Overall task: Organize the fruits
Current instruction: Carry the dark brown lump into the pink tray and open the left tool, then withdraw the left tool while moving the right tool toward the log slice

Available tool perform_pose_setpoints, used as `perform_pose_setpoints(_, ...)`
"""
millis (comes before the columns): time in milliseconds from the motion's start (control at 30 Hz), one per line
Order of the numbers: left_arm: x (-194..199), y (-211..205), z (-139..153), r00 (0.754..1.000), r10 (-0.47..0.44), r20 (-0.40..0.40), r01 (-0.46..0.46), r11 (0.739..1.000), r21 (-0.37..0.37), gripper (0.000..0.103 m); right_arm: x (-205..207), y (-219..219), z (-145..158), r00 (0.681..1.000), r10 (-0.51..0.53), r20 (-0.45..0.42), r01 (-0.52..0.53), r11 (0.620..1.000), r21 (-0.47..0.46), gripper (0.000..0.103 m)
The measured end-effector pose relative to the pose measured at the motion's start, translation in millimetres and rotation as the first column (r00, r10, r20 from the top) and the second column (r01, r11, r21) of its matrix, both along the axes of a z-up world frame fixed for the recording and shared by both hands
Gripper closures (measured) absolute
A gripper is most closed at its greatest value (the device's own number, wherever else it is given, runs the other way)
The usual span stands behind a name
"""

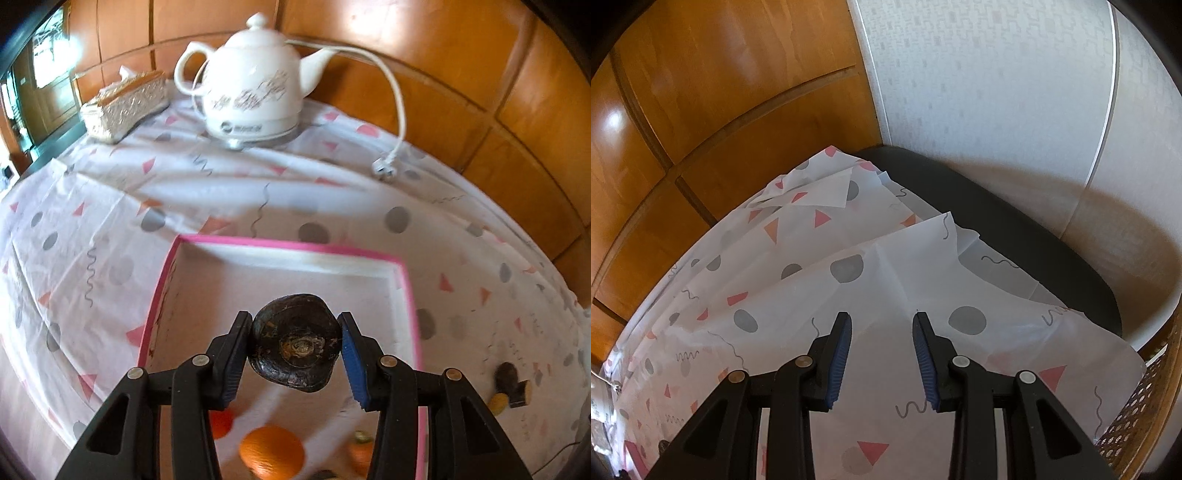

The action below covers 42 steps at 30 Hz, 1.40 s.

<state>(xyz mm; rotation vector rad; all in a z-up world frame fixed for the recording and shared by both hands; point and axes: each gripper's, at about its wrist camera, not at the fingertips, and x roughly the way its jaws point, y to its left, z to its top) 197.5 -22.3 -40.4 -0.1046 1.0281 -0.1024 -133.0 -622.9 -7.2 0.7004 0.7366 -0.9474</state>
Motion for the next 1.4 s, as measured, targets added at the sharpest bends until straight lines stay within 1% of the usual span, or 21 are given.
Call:
perform_pose_setpoints(100, 0.2, 5.1, -5.6, 1.000, -0.003, -0.004, 0.003, 1.000, -0.003, 0.055, 1.6, 0.2, -0.9, 1.000, -0.002, -0.014, 0.002, 1.000, -0.006, 0.069)
perform_pose_setpoints(200, -1.6, 7.7, -5.6, 1.000, 0.003, 0.011, -0.003, 1.000, 0.008, 0.054, 2.0, -0.3, -2.2, 1.000, -0.006, -0.026, 0.006, 1.000, -0.006, 0.069)
perform_pose_setpoints(300, -6.3, 10.3, -3.9, 1.000, 0.006, 0.015, -0.006, 1.000, -0.001, 0.054, 2.8, 0.1, -1.3, 0.999, -0.007, -0.037, 0.007, 1.000, -0.016, 0.069)
perform_pose_setpoints(400, -15.3, 12.1, 1.7, 0.999, 0.016, 0.034, -0.017, 1.000, 0.004, 0.053, 3.1, 0.1, -2.1, 0.999, -0.008, -0.043, 0.007, 1.000, -0.016, 0.069)
perform_pose_setpoints(533, -29.3, 17.2, 10.4, 0.998, 0.040, 0.058, -0.039, 0.999, -0.014, 0.049, 3.9, 0.8, -2.3, 0.999, -0.006, -0.051, 0.006, 1.000, -0.018, 0.069)
perform_pose_setpoints(633, -42.3, 20.6, 17.9, 0.996, 0.041, 0.077, -0.038, 0.999, -0.029, 0.048, 4.1, 1.7, -1.6, 0.998, -0.003, -0.057, 0.002, 1.000, -0.023, 0.069)
perform_pose_setpoints(867, -68.7, 28.4, 34.1, 0.990, 0.046, 0.130, -0.042, 0.999, -0.030, 0.044, 4.4, 2.8, -1.6, 0.997, -0.006, -0.071, 0.004, 1.000, -0.028, 0.069)
perform_pose_setpoints(967, -79.6, 30.9, 37.5, 0.989, 0.049, 0.143, -0.045, 0.999, -0.027, 0.043, 4.8, 2.8, -1.6, 0.997, -0.010, -0.074, 0.008, 1.000, -0.029, 0.068)
perform_pose_setpoints(1033, -86.1, 33.0, 38.1, 0.988, 0.054, 0.145, -0.050, 0.998, -0.031, 0.040, 4.3, 3.1, -1.0, 0.997, -0.014, -0.072, 0.012, 0.999, -0.031, 0.069)
perform_pose_setpoints(1133, -95.3, 34.9, 39.2, 0.987, 0.057, 0.152, -0.053, 0.998, -0.028, 0.039, 4.7, 3.2, -0.6, 0.997, -0.015, -0.071, 0.013, 0.999, -0.032, 0.069)
perform_pose_setpoints(1200, -99.7, 35.0, 39.0, 0.986, 0.054, 0.155, -0.051, 0.998, -0.022, 0.038, 4.7, 3.9, 0.5, 0.999, 0.001, -0.050, -0.002, 1.000, -0.029, 0.069)
perform_pose_setpoints(1267, -105.1, 35.1, 39.0, 0.985, 0.047, 0.164, -0.045, 0.999, -0.011, 0.036, 7.0, 6.4, 1.8, 0.999, 0.038, -0.024, -0.038, 0.999, -0.024, 0.068)
perform_pose_setpoints(1400, -112.3, 37.2, 37.2, 0.985, 0.041, 0.168, -0.041, 0.999, -0.004, 0.035, 20.2, 14.8, 1.1, 0.992, 0.121, -0.027, -0.121, 0.992, -0.020, 0.069)
